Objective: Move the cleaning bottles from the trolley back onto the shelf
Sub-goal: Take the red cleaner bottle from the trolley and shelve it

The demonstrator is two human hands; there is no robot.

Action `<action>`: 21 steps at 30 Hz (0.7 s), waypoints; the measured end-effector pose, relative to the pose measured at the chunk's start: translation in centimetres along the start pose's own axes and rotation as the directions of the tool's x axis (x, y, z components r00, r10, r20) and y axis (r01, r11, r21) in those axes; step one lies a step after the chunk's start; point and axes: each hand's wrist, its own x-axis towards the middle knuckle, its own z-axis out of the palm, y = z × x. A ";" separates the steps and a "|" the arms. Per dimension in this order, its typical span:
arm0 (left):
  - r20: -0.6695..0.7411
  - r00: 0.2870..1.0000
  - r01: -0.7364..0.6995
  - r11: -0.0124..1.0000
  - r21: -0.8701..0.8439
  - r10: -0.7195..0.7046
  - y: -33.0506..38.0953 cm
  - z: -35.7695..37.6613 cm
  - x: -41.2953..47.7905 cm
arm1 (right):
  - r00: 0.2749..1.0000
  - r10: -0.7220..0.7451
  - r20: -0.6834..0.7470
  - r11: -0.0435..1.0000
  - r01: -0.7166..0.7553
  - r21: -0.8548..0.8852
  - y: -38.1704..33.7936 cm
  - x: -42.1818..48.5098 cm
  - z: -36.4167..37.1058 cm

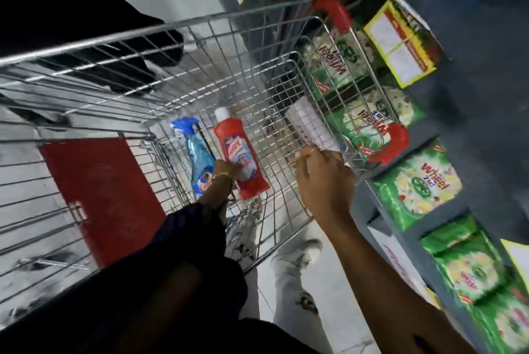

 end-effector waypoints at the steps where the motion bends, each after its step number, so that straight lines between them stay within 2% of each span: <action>1: -0.058 0.998 -0.005 1.000 -0.007 0.005 0.3 0.0 0.3 | 1.000 0.002 -0.004 1.000 -0.002 0.009 -0.1 0.0 0.0; 3: -0.115 0.993 0.012 0.999 0.031 -0.008 0.8 -0.1 0.7 | 1.000 0.007 -0.001 1.000 -0.007 0.017 -0.2 0.0 0.1; 5: -0.106 0.994 -0.001 0.997 0.078 0.009 1.1 -0.3 0.4 | 1.000 0.017 -0.013 0.999 -0.017 0.044 -0.3 -0.2 0.0; 7: -0.085 0.994 -0.066 0.996 0.055 0.070 2.0 -0.5 -1.3 | 1.000 0.026 0.001 0.993 -0.026 0.112 -0.3 -0.2 -0.4; 10: -0.013 0.970 -0.244 0.970 0.009 0.244 3.8 -1.1 -5.3 | 0.989 0.006 0.150 0.974 -0.040 0.223 -0.1 -0.4 -1.4; 12: 0.059 0.927 -0.365 0.927 -0.090 0.371 5.0 -1.7 -9.0 | 0.963 -0.016 0.268 0.933 -0.082 0.350 0.0 -0.6 -2.5; 13: 0.092 0.894 -0.424 0.894 -0.143 0.439 5.7 -2.2 -10.9 | 0.951 -0.016 0.309 0.872 -0.138 0.471 -0.1 -0.8 -3.2; 15: 0.168 0.815 -0.522 0.829 -0.199 0.554 7.3 -2.8 -15.3 | 0.927 -0.044 0.372 0.643 -0.258 0.721 -0.3 -1.7 -4.9; 17: 0.240 0.724 -0.606 0.762 -0.227 0.647 8.7 -3.0 -19.8 | 0.912 -0.104 0.396 0.384 -0.331 0.862 -0.4 -3.0 -6.9; 18: 0.280 0.679 -0.638 0.734 -0.233 0.679 9.1 -3.0 -21.9 | 0.919 -0.113 0.377 0.296 -0.331 0.896 -0.2 -3.8 -8.1; 21: 0.427 0.554 -0.702 0.677 -0.221 0.715 9.1 -2.0 -27.2 | 0.964 -0.070 0.255 0.174 -0.240 0.955 1.3 -7.2 -11.6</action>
